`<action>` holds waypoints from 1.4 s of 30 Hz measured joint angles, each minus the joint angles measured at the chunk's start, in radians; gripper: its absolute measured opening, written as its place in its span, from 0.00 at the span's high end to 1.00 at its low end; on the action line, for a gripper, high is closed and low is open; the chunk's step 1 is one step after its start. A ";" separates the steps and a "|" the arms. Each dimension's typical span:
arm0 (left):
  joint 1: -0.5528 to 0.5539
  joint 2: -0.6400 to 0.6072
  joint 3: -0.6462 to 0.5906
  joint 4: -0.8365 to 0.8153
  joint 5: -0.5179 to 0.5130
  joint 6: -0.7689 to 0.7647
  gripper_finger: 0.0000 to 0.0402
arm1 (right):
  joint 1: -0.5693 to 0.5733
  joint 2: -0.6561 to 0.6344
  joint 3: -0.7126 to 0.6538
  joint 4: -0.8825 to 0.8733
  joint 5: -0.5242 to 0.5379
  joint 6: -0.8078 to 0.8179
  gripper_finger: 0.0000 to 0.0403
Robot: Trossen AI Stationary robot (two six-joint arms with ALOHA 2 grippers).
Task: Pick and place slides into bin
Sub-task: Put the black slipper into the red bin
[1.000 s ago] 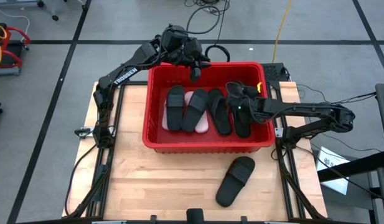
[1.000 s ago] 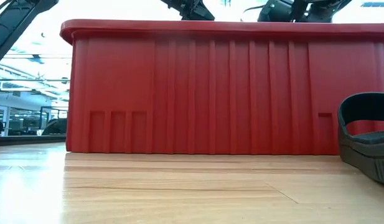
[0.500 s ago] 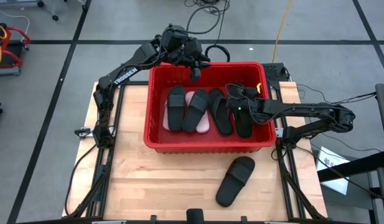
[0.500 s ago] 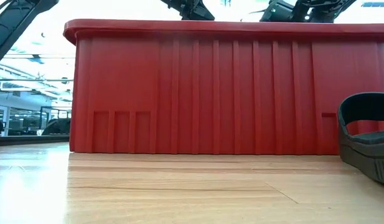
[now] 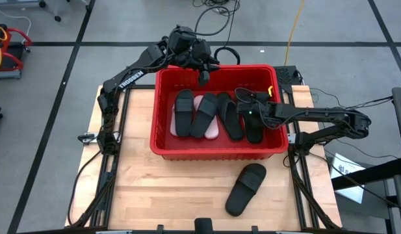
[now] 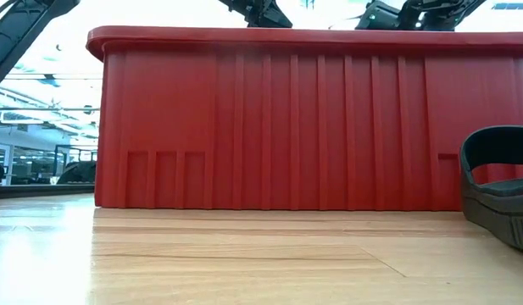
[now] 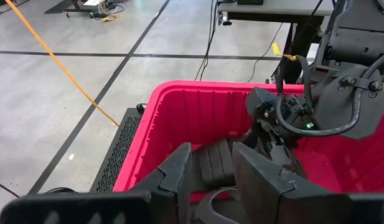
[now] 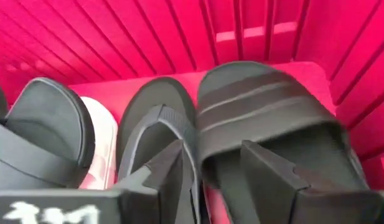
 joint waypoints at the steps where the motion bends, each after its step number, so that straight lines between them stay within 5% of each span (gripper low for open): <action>1: 0.000 0.000 0.000 0.000 0.000 0.000 0.71 | -0.001 0.000 0.000 -0.001 -0.003 -0.002 0.61; 15: 0.000 0.000 0.000 -0.025 -0.003 0.024 0.71 | -0.002 -0.187 0.000 0.026 -0.056 -0.099 0.63; 23: 0.010 -0.023 0.001 -0.026 -0.010 0.027 0.71 | 0.038 -0.326 0.000 0.233 -0.152 -0.471 0.69; 31: 0.027 -0.089 0.001 -0.129 -0.063 0.028 0.71 | 0.102 -0.402 0.001 0.261 -0.186 -0.732 0.98; 38: 0.004 -0.064 0.003 -0.086 -0.036 0.032 0.71 | 0.127 -0.467 0.001 0.261 -0.185 -0.911 1.00; 42: -0.059 -0.024 -0.001 -0.048 -0.168 0.150 0.71 | 0.126 -0.513 0.002 0.243 -0.187 -0.996 1.00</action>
